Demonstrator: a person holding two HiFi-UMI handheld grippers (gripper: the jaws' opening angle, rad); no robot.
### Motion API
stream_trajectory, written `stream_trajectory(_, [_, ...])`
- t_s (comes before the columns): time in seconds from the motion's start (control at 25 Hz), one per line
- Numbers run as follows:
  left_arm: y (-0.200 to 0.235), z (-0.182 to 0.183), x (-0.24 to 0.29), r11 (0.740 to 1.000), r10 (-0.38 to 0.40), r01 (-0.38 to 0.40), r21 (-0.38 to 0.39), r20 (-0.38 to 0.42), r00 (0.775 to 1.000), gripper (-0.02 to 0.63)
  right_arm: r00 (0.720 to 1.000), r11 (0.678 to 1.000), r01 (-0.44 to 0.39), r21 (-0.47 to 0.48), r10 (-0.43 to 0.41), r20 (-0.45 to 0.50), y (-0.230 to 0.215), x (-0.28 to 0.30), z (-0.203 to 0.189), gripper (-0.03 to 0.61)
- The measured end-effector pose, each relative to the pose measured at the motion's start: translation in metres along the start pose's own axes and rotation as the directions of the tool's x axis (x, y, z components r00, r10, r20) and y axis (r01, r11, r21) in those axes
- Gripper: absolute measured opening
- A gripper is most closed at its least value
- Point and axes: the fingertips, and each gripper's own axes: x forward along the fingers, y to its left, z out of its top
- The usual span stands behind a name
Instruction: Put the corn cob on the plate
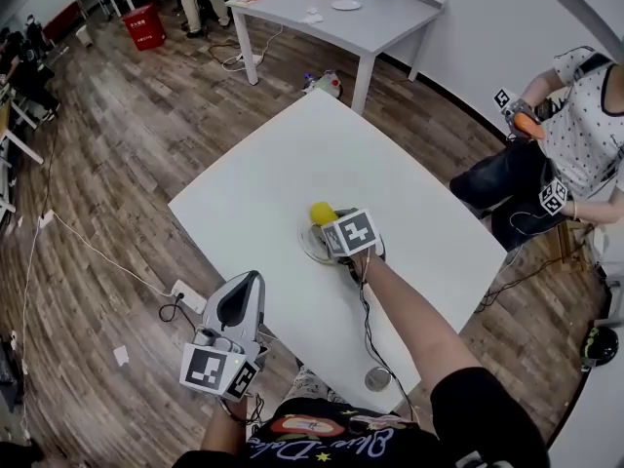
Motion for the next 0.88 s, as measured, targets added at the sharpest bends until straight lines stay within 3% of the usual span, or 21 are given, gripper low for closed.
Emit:
stream_trajectory(0.2, [0.003, -0.003, 0.001, 1.0, 0.01, -0.01, 0.013, -0.037, 0.999, 0.003, 0.99, 0.999, -0.017, -0.032, 0.021, 0.142, 0.003, -0.014, 0.014, 0.244])
stream_trajectory(0.36, [0.0, 0.008, -0.001, 0.999, 0.0, 0.0, 0.044, -0.006, 1.0, 0.003, 0.953, 0.999, 0.015, 0.044, -0.028, 0.301, 0.001, -0.049, 0.034, 0.244])
stream_trajectory(0.48, [-0.015, 0.017, -0.005, 0.997, -0.023, 0.022, 0.068, 0.016, 1.0, 0.003, 0.877, 0.993, -0.031, 0.117, -0.029, 0.479, 0.013, -0.1, 0.042, 0.244])
stream_trajectory(0.64, [-0.038, 0.03, -0.011, 0.993, -0.062, 0.058, 0.104, 0.03, 0.998, 0.003, 0.736, 0.973, -0.095, 0.211, -0.075, 0.673, 0.024, -0.179, 0.036, 0.231])
stream_trajectory(0.68, [-0.046, 0.033, -0.013, 0.991, -0.075, 0.07, 0.115, 0.036, 0.997, 0.003, 0.71, 0.97, -0.073, 0.232, -0.113, 0.695, 0.023, -0.197, 0.028, 0.144])
stream_trajectory(0.72, [-0.054, 0.035, -0.016, 0.989, -0.087, 0.081, 0.122, 0.044, 0.995, 0.003, 0.69, 0.967, -0.044, 0.249, -0.151, 0.708, 0.023, -0.213, 0.019, 0.054])
stream_trajectory(0.88, [-0.09, 0.034, -0.03, 0.98, -0.14, 0.129, 0.149, 0.069, 0.988, 0.003, 0.663, 0.971, 0.06, 0.23, -0.211, 0.718, 0.04, -0.264, -0.027, 0.021])
